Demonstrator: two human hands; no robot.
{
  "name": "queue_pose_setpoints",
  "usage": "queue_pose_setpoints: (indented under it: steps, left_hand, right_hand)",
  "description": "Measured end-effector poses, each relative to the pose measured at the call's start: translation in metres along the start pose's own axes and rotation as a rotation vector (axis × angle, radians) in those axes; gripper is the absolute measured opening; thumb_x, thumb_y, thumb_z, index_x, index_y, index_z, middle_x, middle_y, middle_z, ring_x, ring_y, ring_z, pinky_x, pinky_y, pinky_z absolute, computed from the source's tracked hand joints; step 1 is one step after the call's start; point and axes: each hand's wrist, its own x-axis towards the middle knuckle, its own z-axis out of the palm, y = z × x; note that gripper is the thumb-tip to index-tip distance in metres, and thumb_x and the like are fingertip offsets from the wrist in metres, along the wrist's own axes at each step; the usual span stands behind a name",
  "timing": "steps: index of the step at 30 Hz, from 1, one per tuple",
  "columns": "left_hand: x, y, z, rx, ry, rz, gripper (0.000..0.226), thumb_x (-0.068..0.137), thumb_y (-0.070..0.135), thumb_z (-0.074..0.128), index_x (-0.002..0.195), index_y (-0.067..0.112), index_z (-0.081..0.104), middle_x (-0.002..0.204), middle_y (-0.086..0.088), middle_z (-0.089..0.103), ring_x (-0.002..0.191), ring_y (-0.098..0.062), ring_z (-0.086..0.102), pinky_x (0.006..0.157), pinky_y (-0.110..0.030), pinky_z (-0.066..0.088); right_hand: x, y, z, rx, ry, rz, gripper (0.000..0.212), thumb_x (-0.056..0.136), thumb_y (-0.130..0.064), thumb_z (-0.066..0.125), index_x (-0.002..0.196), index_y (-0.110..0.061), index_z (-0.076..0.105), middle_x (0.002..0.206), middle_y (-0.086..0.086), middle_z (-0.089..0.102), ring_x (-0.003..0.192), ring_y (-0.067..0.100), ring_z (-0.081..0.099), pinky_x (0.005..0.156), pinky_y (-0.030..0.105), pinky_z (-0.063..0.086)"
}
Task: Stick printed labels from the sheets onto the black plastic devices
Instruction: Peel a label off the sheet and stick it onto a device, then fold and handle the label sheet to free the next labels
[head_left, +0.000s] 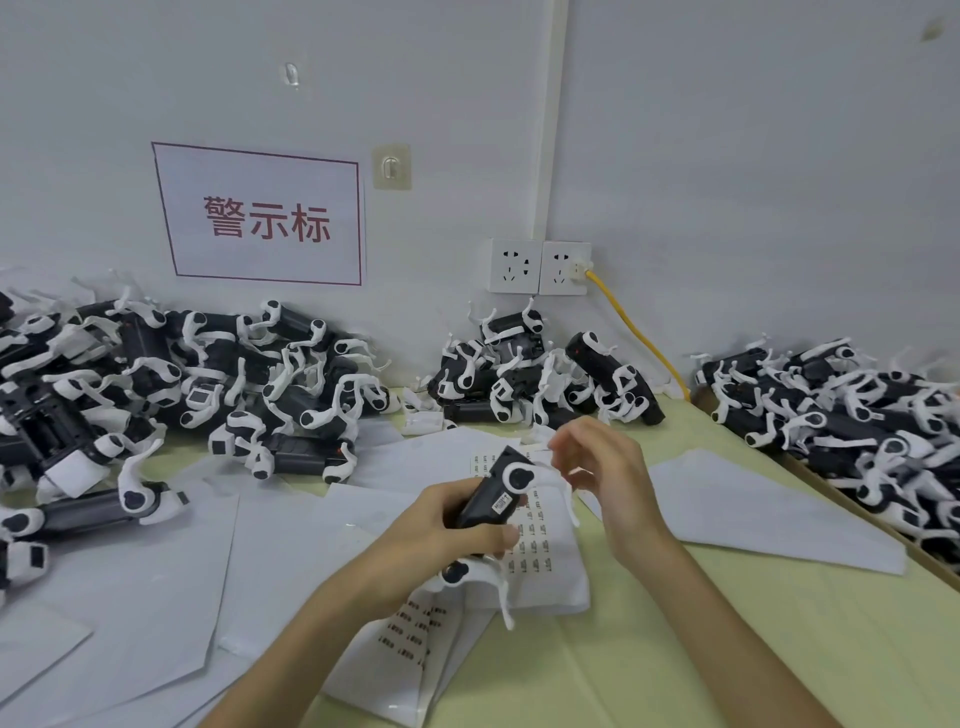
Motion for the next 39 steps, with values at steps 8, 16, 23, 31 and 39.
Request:
queue_pose_setpoints:
  steps: [8,16,23,31,39]
  left_hand:
    - [0.001,-0.005,-0.004,-0.053,0.054,-0.168,0.062,0.067,0.056,0.076,0.102,0.005,0.074,0.088,-0.016,0.071,0.082,-0.030,0.069,0.080,-0.039,0.053]
    - [0.023,-0.003,-0.013,-0.317,0.284,-0.363,0.054,0.096,0.054,0.052,0.096,0.004,0.073,0.102,-0.024,0.072,0.085,-0.039,0.071,0.071,-0.034,0.060]
    - [0.010,-0.014,-0.027,0.443,0.553,-0.179,0.028,0.103,0.048,0.049,0.098,0.025,0.066,0.095,-0.002,0.074,0.088,-0.023,0.066,0.087,-0.044,0.050]
    - [0.009,-0.011,-0.013,0.923,0.242,-0.405,0.068,0.071,0.094,0.035,0.087,0.036,0.067,0.092,0.019,0.067,0.089,-0.002,0.061,0.094,-0.036,0.045]
    - [0.003,-0.009,-0.005,0.759,0.286,-0.283,0.022,0.087,0.049,0.074,0.079,0.029,0.071,0.076,0.017,0.070,0.081,0.002,0.061,0.095,-0.038,0.048]
  right_hand:
    - [-0.010,-0.005,0.004,-0.113,-0.513,-0.021,0.042,0.090,-0.044,0.058,0.120,-0.018,0.071,0.120,0.006,0.069,0.117,0.024,0.063,0.099,0.038,0.049]
    - [-0.004,-0.012,-0.008,-0.232,-0.342,0.233,0.018,0.091,-0.035,0.068,0.090,-0.017,0.071,0.085,-0.010,0.064,0.071,0.004,0.062,0.061,0.016,0.047]
    - [0.017,-0.023,-0.069,0.662,0.195,0.346,0.028,0.098,-0.034,0.056,0.082,-0.011,0.062,0.102,0.017,0.064,0.074,0.029,0.064,0.062,0.033,0.057]
    - [0.024,-0.017,-0.101,0.777,0.334,0.203,0.039,0.102,-0.040,0.049,0.130,-0.013,0.055,0.132,0.016,0.067,0.107,0.030,0.072,0.090,0.041,0.053]
    - [0.016,-0.001,-0.048,-0.296,0.076,0.168,0.014,0.099,-0.017,0.058,0.096,-0.015,0.072,0.082,0.003,0.072,0.065,0.016,0.063,0.060,0.025,0.044]
